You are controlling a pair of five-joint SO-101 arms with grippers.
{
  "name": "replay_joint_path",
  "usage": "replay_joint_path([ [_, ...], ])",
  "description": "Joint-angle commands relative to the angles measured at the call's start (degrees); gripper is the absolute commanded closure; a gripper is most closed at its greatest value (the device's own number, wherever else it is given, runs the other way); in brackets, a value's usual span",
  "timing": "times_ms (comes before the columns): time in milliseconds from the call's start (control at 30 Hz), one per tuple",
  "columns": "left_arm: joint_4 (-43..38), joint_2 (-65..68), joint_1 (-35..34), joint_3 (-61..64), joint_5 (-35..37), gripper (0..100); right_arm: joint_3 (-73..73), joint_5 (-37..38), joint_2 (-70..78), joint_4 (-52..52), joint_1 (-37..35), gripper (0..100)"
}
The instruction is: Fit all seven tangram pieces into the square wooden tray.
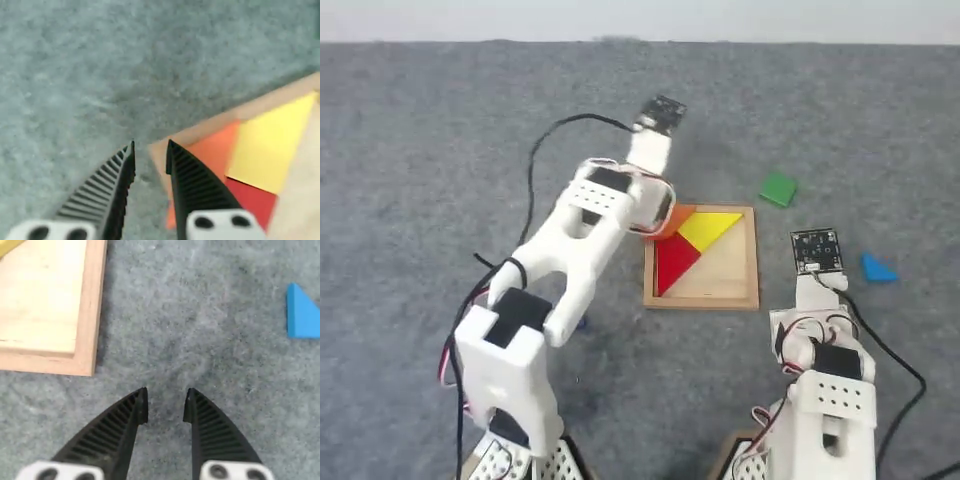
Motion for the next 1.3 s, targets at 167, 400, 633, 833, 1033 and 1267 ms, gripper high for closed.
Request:
replay_joint_path([
  [167, 0.79, -0.53, 6.07, 0.13, -0.97, 90, -1.85, -0.35, -1.27, -0.92, -0.31, 86.2],
  [400, 0.79, -5.1, 1.05, 0.22, 1.32, 92, -1.85, -0.35, -1.54, -0.92, -0.31, 86.2],
  [633, 0.44, -5.63, -0.7, 3.47, 0.97, 92, -1.85, -0.35, -1.54, -0.92, -0.31, 86.2],
  [833, 0.53, -2.37, 4.13, 4.26, -0.79, 93, -1.85, -0.35, -1.54, -0.92, -0.31, 86.2],
  [1033, 0.7, -2.99, 5.71, 3.74, -0.7, 93, -1.85, -0.35, -1.54, -0.92, -0.31, 86.2],
  [1267, 0.53, -3.34, 7.38, 3.56, -0.97, 93, -1.85, -0.35, -1.54, -0.92, -0.31, 86.2],
])
